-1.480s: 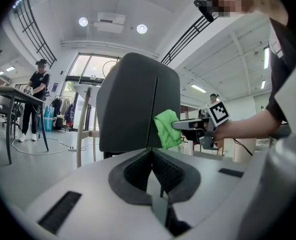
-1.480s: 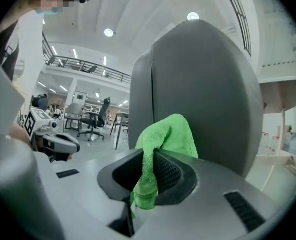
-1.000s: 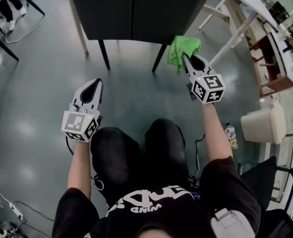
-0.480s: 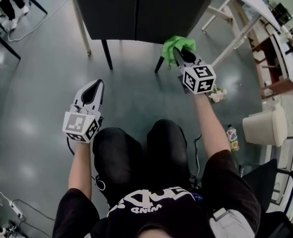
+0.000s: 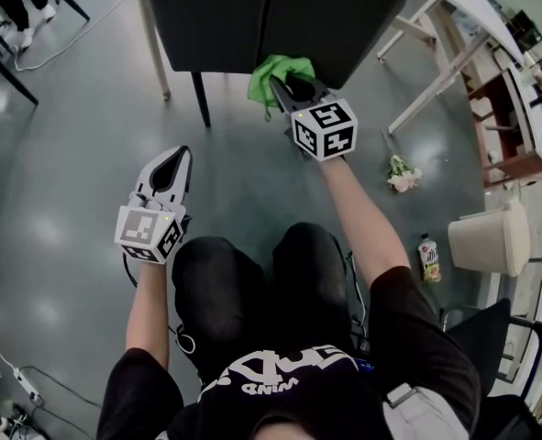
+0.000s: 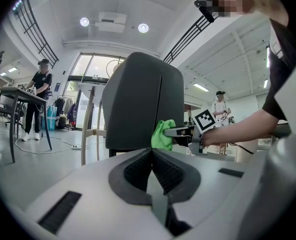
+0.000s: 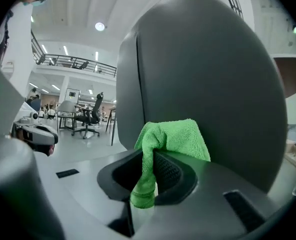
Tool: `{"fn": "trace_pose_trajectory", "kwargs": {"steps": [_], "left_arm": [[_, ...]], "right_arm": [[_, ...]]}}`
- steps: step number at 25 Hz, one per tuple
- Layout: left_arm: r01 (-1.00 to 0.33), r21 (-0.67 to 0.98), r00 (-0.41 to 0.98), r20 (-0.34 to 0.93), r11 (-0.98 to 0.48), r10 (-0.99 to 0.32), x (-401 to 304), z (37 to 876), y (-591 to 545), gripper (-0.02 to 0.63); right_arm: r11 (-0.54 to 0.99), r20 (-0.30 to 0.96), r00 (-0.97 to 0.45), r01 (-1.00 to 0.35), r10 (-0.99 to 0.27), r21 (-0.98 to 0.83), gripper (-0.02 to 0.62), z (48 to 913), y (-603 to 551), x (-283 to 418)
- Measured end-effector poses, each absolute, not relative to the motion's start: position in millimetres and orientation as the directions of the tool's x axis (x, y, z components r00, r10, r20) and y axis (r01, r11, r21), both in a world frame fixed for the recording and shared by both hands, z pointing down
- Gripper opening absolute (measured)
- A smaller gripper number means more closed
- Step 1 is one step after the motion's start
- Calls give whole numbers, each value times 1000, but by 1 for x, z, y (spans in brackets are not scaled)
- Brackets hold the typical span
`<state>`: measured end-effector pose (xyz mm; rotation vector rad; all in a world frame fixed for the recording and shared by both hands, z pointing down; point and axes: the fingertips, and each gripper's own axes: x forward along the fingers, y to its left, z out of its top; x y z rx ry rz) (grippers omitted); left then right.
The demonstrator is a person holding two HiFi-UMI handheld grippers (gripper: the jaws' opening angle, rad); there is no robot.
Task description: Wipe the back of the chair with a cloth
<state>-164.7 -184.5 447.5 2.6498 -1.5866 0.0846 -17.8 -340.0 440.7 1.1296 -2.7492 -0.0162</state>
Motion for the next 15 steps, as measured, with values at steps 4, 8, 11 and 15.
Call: {"fn": "trace_pose_trajectory", "kwargs": {"steps": [4,8,11,15], "left_arm": [[-884,20,467,75,-466,-881,-168,450,-186,0],[-888,32,460,82,-459,-884,-175,453,-186,0],[-889,30,457,89,-456,-885,-182,454,-186,0],[-892,16,451,92,-452,-888,-185,455,-189,0]], "right_arm": [[752,144,-739,-656,-658,73,49,438,-342,-61],[773,133,-762,-633,-633,49,49,434,-345,-93],[791,133,-782,-610,-609,43,49,433,-344,-117],[812,116,-805,-582,-582,33,49,429,-343,-142]]}}
